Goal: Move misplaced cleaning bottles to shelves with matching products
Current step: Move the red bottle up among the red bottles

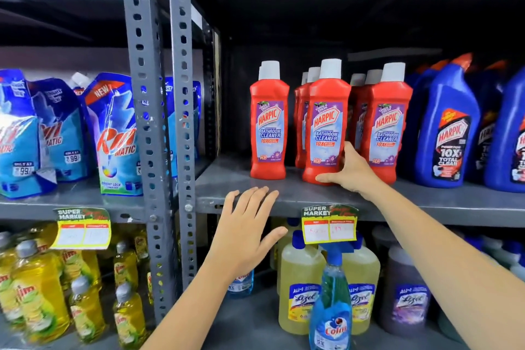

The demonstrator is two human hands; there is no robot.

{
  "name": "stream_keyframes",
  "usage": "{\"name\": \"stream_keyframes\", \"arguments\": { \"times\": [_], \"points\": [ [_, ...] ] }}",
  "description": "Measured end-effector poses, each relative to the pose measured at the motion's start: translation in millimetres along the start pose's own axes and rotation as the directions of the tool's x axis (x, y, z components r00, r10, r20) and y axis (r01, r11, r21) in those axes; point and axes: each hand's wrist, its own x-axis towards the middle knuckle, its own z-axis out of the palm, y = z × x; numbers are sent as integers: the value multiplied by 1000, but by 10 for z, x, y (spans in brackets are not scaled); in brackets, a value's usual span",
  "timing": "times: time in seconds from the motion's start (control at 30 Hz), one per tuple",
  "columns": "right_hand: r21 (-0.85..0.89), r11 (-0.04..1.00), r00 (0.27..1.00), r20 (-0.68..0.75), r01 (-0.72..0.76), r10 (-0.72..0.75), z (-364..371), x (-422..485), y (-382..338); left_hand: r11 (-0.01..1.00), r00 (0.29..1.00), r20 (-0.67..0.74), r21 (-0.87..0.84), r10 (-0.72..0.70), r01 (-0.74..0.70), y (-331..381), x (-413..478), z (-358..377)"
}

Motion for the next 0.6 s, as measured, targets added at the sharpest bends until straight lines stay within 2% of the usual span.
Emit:
{"name": "stream_keyframes", "arguments": {
  "times": [0.27, 0.47, 0.6],
  "points": [
    [60, 998, 999, 27, -25, 23, 80, 225, 69, 1000, 1000, -9, -3, 7, -7, -21, -2, 21],
    [173, 982, 981, 191, -70, 37, 44, 285, 132, 1000, 1000, -14, 11, 5, -5, -18, 4, 41],
    [218, 970, 970, 237, -104, 51, 29, 299, 135, 1000, 1000, -16, 18, 11, -10, -28, 0, 43]
  ]
}}
